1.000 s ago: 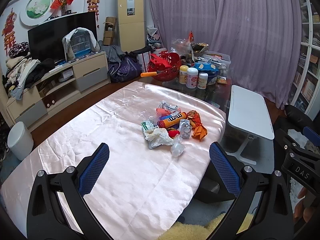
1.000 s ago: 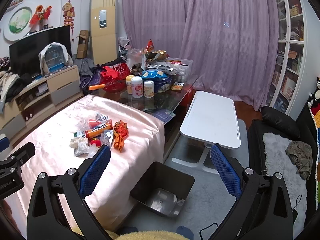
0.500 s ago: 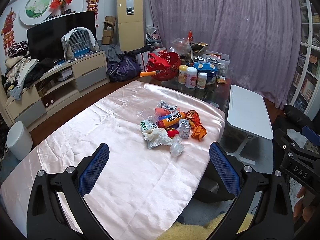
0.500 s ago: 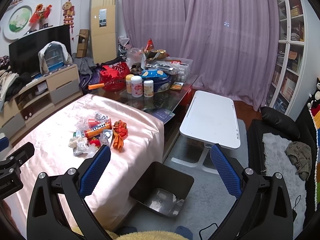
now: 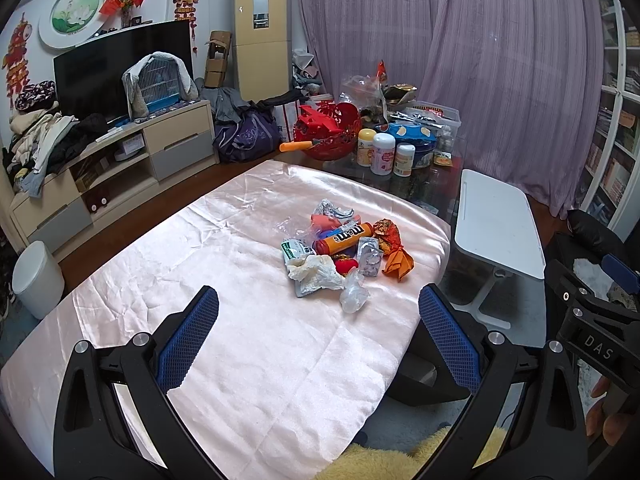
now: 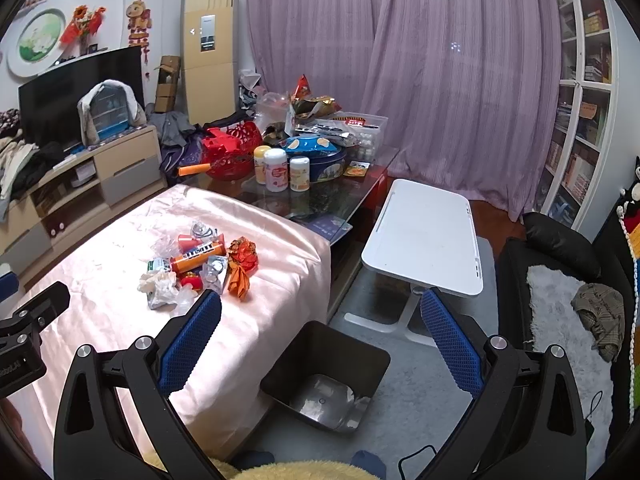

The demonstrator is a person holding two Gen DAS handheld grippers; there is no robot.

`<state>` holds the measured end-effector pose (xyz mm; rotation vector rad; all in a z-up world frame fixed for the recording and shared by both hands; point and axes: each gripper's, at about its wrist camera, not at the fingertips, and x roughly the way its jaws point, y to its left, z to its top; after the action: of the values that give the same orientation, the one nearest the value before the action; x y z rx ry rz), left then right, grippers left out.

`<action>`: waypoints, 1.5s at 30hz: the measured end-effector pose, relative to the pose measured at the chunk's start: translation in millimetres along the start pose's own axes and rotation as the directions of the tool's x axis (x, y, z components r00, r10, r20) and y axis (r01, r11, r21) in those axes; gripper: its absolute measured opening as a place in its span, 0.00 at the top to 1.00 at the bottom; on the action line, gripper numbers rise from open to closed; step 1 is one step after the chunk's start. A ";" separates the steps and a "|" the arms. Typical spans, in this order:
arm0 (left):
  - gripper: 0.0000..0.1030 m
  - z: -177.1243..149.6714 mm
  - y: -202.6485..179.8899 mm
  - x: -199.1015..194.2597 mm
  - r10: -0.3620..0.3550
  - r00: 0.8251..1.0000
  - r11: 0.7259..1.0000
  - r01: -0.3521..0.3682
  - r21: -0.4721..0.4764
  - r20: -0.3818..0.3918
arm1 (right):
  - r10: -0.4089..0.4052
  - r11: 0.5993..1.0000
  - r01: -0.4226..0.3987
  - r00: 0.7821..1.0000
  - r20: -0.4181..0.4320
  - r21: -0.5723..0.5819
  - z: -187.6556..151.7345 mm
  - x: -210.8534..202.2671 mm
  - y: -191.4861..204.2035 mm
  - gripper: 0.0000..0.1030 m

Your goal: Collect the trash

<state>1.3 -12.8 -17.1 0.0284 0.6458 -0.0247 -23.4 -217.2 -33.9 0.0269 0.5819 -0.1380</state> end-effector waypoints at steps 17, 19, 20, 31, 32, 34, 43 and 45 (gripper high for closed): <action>0.08 -4.1 -1.3 4.9 -0.001 1.000 1.000 0.000 -0.006 -0.010 | -0.003 1.000 0.003 1.000 -0.021 -0.001 -0.4 4.0 5.7 0.03; 0.08 -7.2 -3.2 7.1 -0.001 1.000 1.000 0.001 -0.004 -0.011 | -0.003 1.000 0.003 1.000 -0.019 -0.001 -0.7 4.5 5.8 0.03; 0.08 -6.8 -2.9 7.1 -0.001 1.000 1.000 0.001 -0.005 -0.011 | -0.003 1.000 0.003 1.000 -0.019 -0.001 -0.8 4.5 5.8 0.03; 0.08 -8.7 4.3 15.8 0.001 0.999 1.000 -0.001 -0.007 -0.037 | 0.045 0.999 -0.044 0.997 -0.057 0.029 -2.8 17.5 4.1 0.03; 0.08 -9.3 5.7 17.7 0.004 0.999 1.000 -0.004 -0.008 -0.044 | 0.052 0.998 -0.049 0.996 -0.068 0.037 -2.8 21.0 3.6 0.03; 0.08 -8.6 11.1 23.7 0.006 0.998 1.000 -0.006 -0.011 -0.063 | 0.053 0.998 -0.050 0.995 -0.082 0.034 -3.0 29.4 3.8 0.03; 0.08 -12.8 28.7 68.1 0.027 0.985 1.000 -0.027 -0.001 -0.169 | 0.121 0.993 -0.121 0.972 -0.200 0.012 -5.0 78.3 15.0 0.03; 0.08 -14.1 31.8 79.2 0.024 0.980 1.000 -0.025 -0.001 -0.195 | 0.148 0.989 -0.151 0.964 -0.221 0.003 -4.9 90.8 21.3 0.03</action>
<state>57.0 18.3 -75.4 0.0359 0.8418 0.0031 51.9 -206.8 -88.1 0.0730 0.8009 0.0166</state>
